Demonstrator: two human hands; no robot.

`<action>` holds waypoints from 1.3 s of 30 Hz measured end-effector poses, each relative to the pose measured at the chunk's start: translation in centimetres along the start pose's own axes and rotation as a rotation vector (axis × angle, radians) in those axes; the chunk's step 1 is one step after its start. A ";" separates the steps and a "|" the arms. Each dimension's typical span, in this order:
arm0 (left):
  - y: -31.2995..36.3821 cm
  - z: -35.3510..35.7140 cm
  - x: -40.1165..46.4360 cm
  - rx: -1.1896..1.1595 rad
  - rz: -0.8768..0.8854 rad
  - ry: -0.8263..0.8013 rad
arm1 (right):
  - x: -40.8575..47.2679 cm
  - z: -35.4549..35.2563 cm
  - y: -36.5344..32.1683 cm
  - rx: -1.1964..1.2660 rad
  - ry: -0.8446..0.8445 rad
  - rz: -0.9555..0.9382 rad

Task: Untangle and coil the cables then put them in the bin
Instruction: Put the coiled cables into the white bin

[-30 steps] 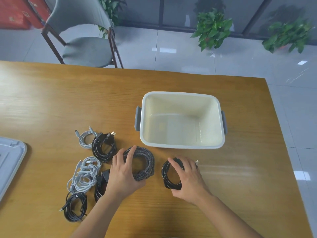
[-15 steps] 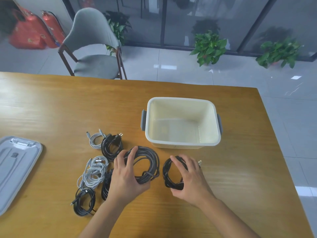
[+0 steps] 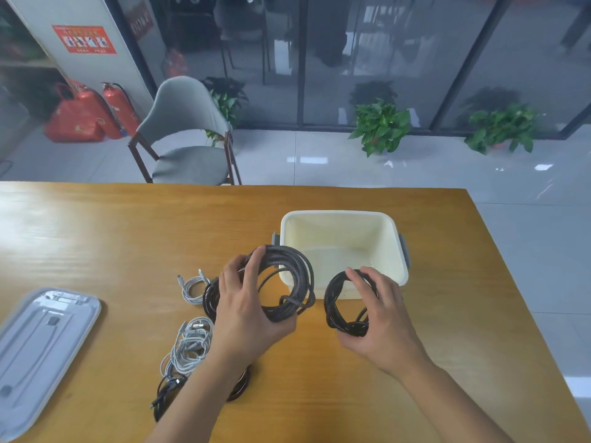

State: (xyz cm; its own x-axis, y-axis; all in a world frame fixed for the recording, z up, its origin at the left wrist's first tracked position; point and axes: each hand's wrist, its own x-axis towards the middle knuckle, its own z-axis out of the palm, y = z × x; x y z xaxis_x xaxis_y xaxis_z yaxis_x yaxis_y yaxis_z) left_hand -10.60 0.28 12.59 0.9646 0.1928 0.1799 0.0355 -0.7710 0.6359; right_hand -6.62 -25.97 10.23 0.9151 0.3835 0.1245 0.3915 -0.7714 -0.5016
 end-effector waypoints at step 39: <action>1.8 19.4 16.0 0.027 -0.003 -0.517 | 9.2 -1.5 10.4 -0.021 0.089 0.195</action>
State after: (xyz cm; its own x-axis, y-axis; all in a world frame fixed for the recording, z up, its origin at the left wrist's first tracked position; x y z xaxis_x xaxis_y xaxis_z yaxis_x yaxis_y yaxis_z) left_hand 9.94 -9.85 2.06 0.9673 -0.1250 -0.2208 0.0386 -0.7875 0.6151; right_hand 6.05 -31.23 7.50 0.9783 0.1804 0.1024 0.2073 -0.8372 -0.5061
